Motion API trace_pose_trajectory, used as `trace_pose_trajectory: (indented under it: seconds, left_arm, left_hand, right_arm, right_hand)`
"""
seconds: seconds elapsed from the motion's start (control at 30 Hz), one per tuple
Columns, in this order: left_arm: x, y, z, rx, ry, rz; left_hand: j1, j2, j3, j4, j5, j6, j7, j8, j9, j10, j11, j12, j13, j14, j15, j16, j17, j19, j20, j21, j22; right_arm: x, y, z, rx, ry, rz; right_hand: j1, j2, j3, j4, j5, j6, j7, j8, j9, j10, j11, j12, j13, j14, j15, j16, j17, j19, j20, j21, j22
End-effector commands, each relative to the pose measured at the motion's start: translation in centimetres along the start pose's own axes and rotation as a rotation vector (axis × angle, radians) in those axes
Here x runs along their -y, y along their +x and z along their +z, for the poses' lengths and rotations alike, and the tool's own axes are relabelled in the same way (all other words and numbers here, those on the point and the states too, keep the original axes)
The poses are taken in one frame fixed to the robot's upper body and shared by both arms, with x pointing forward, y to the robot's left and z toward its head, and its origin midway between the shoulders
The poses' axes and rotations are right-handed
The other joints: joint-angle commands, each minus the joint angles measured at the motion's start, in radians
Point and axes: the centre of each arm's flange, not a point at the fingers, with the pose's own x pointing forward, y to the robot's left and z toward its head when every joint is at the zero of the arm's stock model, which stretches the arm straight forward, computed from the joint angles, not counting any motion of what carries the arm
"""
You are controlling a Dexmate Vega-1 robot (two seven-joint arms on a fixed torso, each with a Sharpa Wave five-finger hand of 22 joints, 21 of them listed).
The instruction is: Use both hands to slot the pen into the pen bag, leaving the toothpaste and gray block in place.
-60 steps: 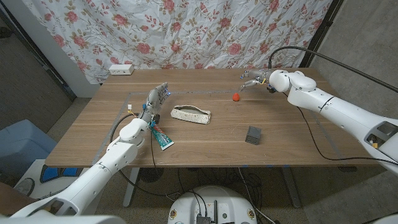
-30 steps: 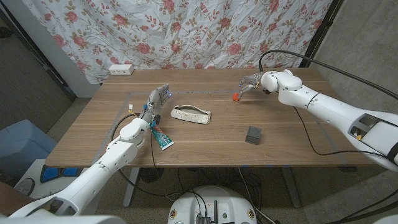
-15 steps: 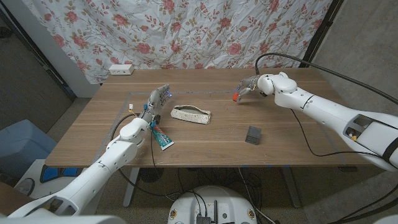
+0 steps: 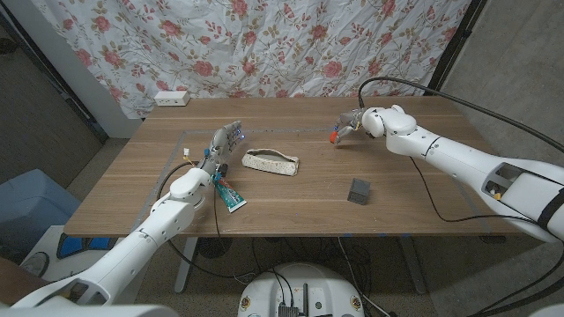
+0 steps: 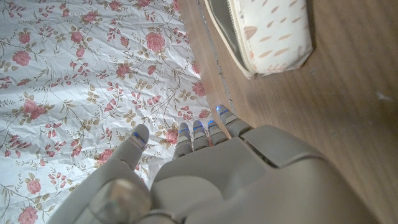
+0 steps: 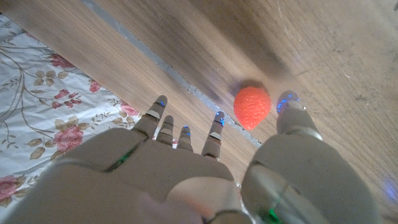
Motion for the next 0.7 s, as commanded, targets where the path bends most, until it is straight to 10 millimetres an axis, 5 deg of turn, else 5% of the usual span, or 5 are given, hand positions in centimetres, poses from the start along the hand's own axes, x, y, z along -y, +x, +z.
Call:
trace_pose_trajectory:
  seconds: [0.03,0.7]
  left_arm:
    - [0.14,-0.12,-0.17,-0.005,-0.001,-0.002]
    - [0.18,-0.24,-0.48,-0.013,-0.01,0.001]
  left_hand:
    - [-0.006,0.072,0.007,-0.002,0.003,0.007,-0.001,-0.003,0.004,0.009,0.002,-0.002,0.006,0.005,-0.006,0.003,0.003,0.007,-0.002,0.0,0.001]
    - [-0.008,0.071,0.009,0.0,0.003,0.007,-0.001,-0.003,0.004,0.01,0.002,-0.003,0.006,0.008,-0.003,0.003,0.003,0.008,-0.001,-0.001,0.001]
  right_arm:
    - [-0.51,0.21,0.42,0.002,-0.01,-0.044]
    - [-1.14,0.5,0.94,0.0,-0.024,-0.111]
  right_hand:
    - [0.026,0.0,0.01,0.002,-0.003,0.032,-0.003,0.018,0.004,0.018,-0.004,0.012,0.002,0.018,-0.005,0.011,0.006,0.023,-0.009,0.01,0.004]
    - [0.114,0.0,0.016,0.002,-0.009,0.19,-0.028,0.095,0.004,0.098,-0.034,0.02,0.001,0.078,-0.046,0.031,0.008,0.076,-0.041,0.005,0.003]
